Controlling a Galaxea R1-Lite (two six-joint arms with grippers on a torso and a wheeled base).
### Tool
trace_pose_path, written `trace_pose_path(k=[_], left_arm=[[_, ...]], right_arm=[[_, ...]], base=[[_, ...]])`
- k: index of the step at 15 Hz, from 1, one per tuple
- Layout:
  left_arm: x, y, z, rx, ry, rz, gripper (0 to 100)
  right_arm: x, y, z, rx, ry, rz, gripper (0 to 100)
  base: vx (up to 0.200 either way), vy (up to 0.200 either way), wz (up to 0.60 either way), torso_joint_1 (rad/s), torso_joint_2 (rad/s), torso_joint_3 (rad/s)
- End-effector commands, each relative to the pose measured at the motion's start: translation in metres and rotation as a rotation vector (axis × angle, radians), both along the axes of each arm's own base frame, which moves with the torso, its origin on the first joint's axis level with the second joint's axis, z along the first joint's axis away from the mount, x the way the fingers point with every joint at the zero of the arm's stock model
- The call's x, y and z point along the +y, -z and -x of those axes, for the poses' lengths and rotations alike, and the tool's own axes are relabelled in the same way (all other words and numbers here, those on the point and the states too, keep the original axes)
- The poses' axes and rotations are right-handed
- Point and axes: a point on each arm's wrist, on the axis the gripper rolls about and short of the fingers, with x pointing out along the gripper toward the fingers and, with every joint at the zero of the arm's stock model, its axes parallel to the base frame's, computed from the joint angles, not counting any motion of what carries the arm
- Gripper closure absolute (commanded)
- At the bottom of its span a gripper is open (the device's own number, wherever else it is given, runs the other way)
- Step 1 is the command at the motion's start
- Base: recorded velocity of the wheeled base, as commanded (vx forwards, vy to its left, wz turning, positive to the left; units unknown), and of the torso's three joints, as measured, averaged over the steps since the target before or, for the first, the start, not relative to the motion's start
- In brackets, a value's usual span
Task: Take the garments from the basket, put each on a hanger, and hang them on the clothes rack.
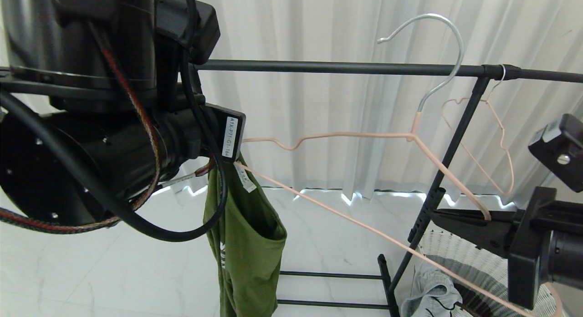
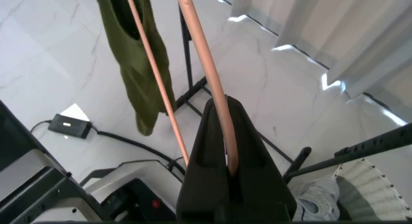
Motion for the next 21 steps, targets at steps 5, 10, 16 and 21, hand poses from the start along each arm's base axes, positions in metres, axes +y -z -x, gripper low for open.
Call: trace_pose_path(k=[5,10,16,21], left_arm=[[0.000,-0.005,0.000,-0.011,-0.004,0.028,100],[0.000,-0.005,0.000,-0.012,-0.009,0.043,100],[-0.001,-0.004,-0.001,-0.016,-0.042,0.028,100],[-0.003,0.000,-0.005,-0.016,-0.094,-0.001,100]], right_arm=[[0.008,-0.003,-0.001,0.005,-0.019,-0.002,100],[0.022,-0.001,-0.010,0.059,0.010,-0.019,100],[0.033,-0.006,-0.019,0.085,0.117,-0.065,100],[0.032,-0.003,-0.026,0.085,0.168,-0.052,100]], base=[[0.000,0.000,0.00,0.000,0.00,0.000],[0.000,0.000,0.00,0.000,0.00,0.000],[0.000,0.000,0.00,0.000,0.00,0.000],[0.000,0.000,0.00,0.000,0.00,0.000]])
